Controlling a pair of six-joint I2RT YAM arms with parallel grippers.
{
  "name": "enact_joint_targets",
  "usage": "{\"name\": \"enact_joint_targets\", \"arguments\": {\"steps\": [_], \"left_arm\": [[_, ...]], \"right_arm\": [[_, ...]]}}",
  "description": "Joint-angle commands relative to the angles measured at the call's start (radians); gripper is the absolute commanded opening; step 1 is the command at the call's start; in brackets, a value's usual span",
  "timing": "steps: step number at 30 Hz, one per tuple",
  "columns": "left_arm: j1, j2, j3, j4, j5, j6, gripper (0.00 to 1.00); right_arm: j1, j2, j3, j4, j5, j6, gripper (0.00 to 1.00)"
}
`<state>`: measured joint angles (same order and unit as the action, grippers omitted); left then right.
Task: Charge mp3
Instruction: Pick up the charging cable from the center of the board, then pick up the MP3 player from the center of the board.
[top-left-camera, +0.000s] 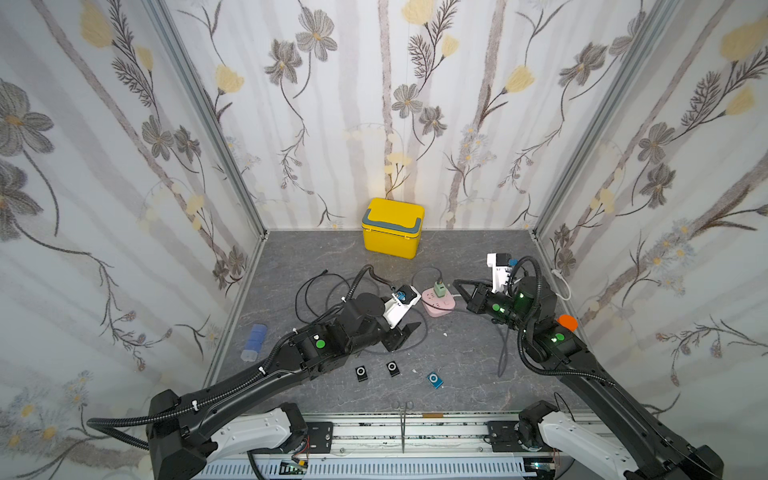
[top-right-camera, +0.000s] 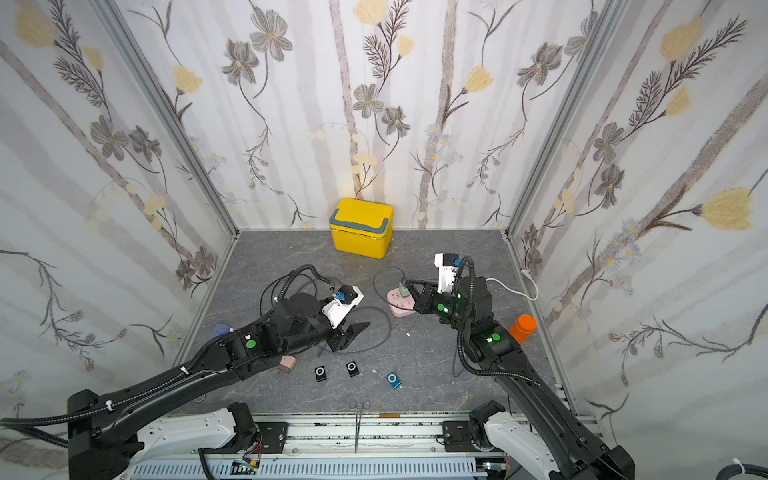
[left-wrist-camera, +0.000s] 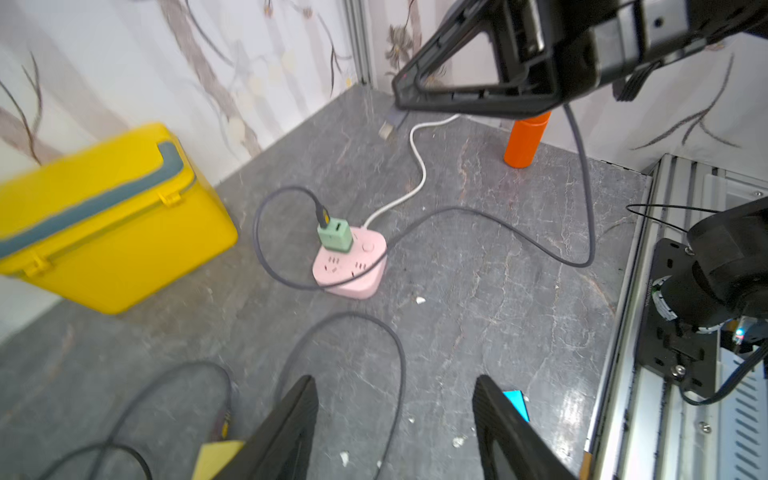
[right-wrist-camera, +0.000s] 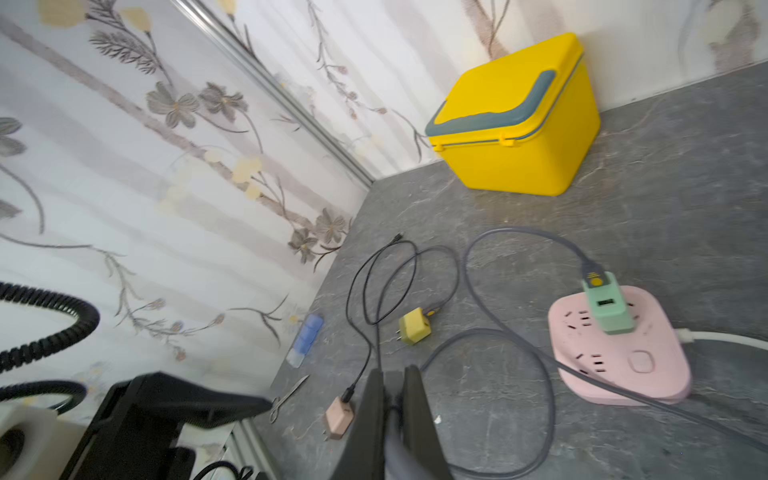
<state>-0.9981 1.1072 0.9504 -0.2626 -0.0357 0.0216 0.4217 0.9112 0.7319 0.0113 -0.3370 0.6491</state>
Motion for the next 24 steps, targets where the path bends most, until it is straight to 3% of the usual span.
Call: {"name": "enact_joint_targets", "arguments": {"steps": [1,3,6,12,20,24], "left_arm": [[-0.027,0.085,0.017,-0.127,-0.126,-0.371,0.55],[-0.077,0.186,0.049,-0.214,-0.154,-0.572,0.52],[-0.171,0.306,0.088,-0.262,-0.129,-0.768,0.52],[-0.278,0.460,0.146,-0.292,-0.069,-1.032,0.62],[-0.281,0.583,0.182,-0.264,0.028,-1.283,0.69],[-0.271,0.658,0.246,-0.269,0.061,-1.328,0.72]], "right_arm": [[-0.050,0.009,-0.043,-0.011,0.026,-0.026,0.00],[-0.090,0.015,-0.076,0.008,0.015,-0.021,0.00],[-0.144,0.030,-0.113,0.050,-0.010,-0.008,0.00],[-0.218,0.079,-0.126,0.103,-0.029,0.000,0.00],[-0.248,0.124,-0.137,0.152,-0.093,-0.014,0.00],[-0.258,0.103,-0.159,0.172,-0.104,-0.018,0.00]]}}
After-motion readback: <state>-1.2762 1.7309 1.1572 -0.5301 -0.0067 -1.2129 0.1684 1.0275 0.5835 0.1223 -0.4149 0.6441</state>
